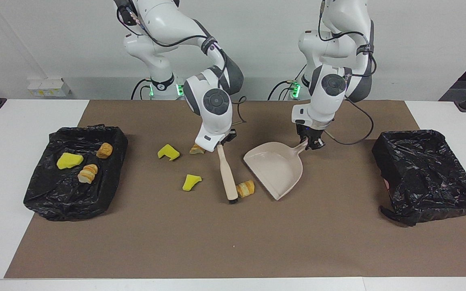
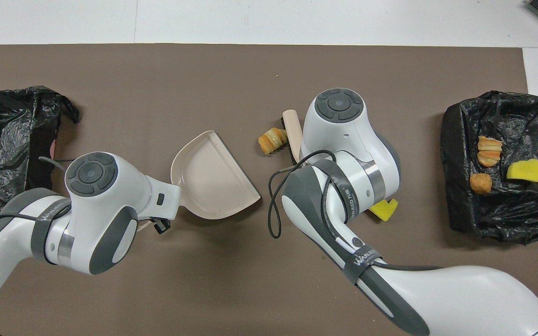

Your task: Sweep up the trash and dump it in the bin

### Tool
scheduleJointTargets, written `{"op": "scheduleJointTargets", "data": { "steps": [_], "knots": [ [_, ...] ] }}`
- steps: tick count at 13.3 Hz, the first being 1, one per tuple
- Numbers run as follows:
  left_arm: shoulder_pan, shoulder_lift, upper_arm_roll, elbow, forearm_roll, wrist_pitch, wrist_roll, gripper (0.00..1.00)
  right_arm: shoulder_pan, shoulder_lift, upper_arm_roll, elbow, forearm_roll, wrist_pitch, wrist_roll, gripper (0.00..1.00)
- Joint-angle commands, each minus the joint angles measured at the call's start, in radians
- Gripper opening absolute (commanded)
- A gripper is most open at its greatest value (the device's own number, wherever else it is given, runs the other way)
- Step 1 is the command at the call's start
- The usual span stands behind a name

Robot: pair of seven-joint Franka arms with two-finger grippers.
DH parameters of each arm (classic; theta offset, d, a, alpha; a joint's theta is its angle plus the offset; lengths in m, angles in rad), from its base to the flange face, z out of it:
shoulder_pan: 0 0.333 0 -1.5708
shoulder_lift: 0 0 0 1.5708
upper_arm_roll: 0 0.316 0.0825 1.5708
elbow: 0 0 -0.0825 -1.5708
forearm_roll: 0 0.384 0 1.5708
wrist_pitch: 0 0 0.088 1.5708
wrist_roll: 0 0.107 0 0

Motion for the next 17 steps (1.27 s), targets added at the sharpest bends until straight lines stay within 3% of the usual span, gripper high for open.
{"op": "scheduleJointTargets", "data": {
  "steps": [1, 2, 8, 12, 17],
  "knots": [
    [-0.009, 0.009, 0.007, 0.028, 0.091, 0.008, 0.159, 0.0, 0.044, -0.055, 0.006, -0.044, 0.09, 0.012, 0.032, 0.0],
    [-0.013, 0.01, 0.006, 0.029, 0.139, 0.008, 0.209, 0.0, 0.074, -0.064, 0.006, -0.043, 0.094, 0.012, 0.06, 0.0],
    [-0.01, 0.009, 0.006, 0.022, 0.138, 0.006, 0.118, 0.0, 0.096, -0.196, 0.023, -0.044, 0.177, -0.095, 0.12, 0.0],
    [-0.013, 0.009, 0.004, 0.023, 0.136, 0.003, 0.105, 0.0, 0.099, -0.217, 0.044, -0.047, 0.189, -0.111, 0.172, 0.0],
    [-0.012, 0.009, 0.004, 0.023, 0.135, -0.001, 0.051, 0.0, -0.032, -0.207, 0.032, -0.098, 0.071, -0.108, 0.132, 0.0]
  ]
}}
